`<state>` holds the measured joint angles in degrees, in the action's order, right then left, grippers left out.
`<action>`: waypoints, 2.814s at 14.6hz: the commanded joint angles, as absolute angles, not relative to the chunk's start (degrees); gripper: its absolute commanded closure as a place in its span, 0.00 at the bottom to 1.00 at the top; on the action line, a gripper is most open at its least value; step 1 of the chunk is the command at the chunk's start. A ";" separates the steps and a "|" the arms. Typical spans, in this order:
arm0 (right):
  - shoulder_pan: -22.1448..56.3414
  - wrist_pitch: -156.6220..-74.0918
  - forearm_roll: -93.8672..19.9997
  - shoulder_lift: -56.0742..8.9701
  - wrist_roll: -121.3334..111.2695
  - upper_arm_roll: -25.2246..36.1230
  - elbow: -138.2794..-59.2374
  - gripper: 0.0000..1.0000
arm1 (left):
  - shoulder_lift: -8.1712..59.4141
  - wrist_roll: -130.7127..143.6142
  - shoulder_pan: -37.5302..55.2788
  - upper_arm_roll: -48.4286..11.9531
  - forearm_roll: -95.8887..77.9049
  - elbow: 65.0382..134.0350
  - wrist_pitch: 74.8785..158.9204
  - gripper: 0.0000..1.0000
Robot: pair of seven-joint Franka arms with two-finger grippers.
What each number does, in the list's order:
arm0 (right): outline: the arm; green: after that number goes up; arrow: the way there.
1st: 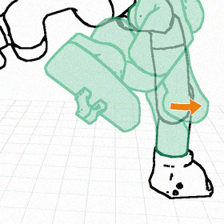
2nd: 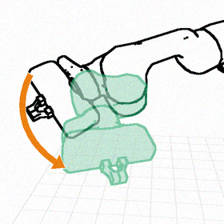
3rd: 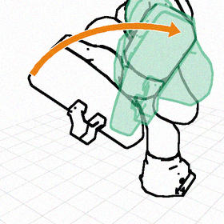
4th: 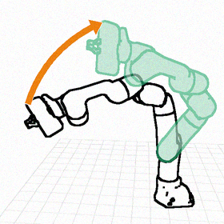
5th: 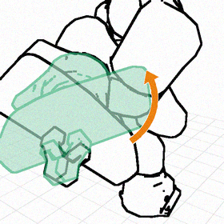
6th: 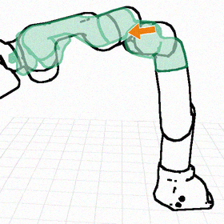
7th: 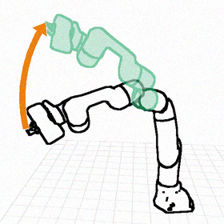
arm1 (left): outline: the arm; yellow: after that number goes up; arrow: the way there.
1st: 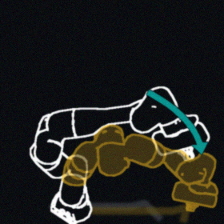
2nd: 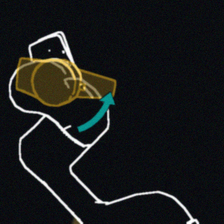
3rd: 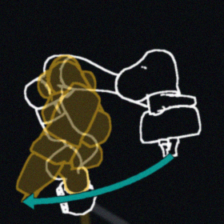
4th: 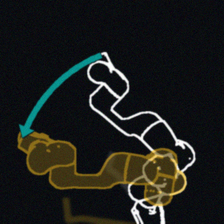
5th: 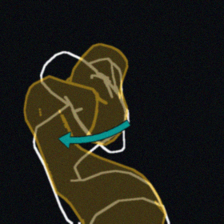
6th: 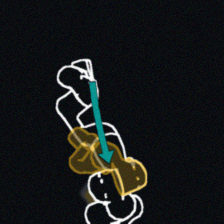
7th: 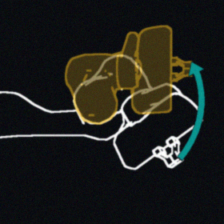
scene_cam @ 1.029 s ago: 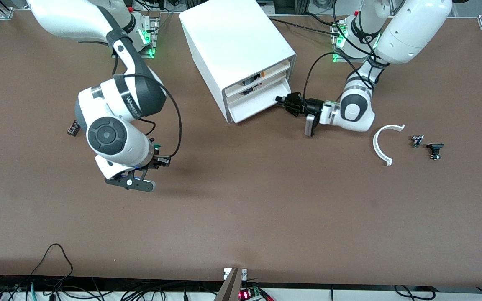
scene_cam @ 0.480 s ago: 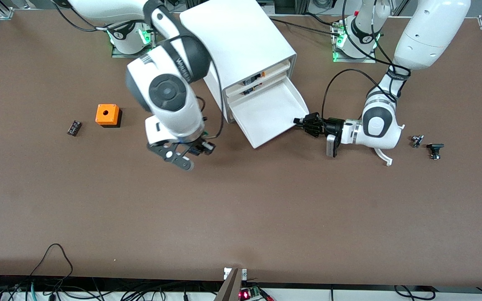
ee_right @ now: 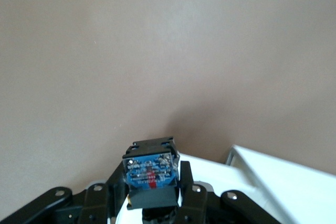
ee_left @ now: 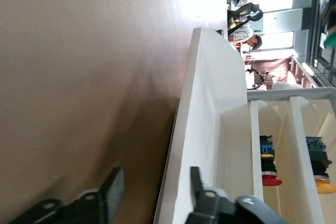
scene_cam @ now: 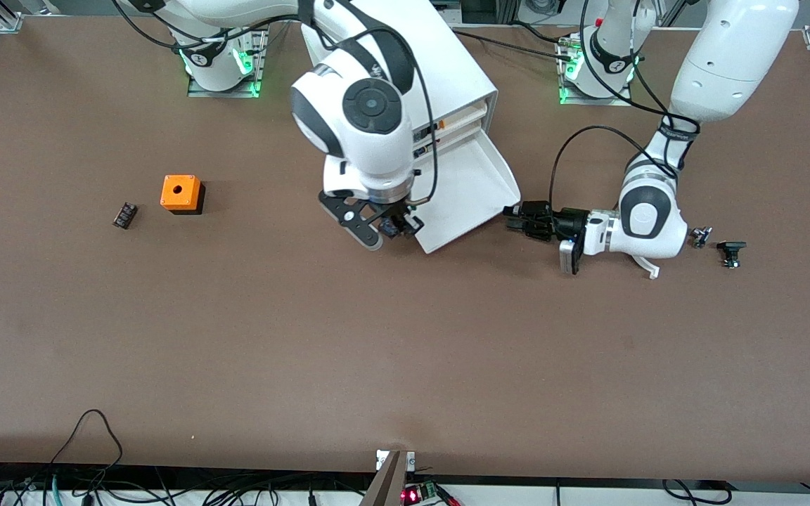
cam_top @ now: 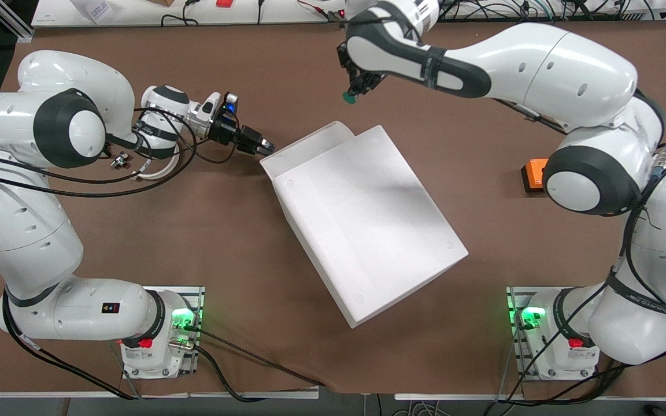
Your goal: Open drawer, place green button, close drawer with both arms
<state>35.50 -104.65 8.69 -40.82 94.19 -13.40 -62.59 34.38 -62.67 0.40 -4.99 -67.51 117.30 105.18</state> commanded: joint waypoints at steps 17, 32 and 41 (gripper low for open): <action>44.56 -119.80 8.61 -52.30 117.43 -11.87 -60.91 0.00 | 30.67 -8.26 5.43 -5.45 3.11 66.20 69.70 0.00; 17.78 -105.28 7.73 -34.03 45.32 -8.26 -72.04 0.00 | 24.27 30.99 8.44 -8.60 -1.41 86.88 104.63 0.00; 8.09 -106.08 7.04 -21.55 19.97 -6.69 -83.84 0.00 | 25.22 58.88 18.01 -12.57 -0.26 111.17 138.41 0.00</action>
<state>9.17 -104.76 8.46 -26.09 24.63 -7.25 -78.63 26.86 55.01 15.76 -13.17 -0.63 106.18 133.97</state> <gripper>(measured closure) 0.000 0.000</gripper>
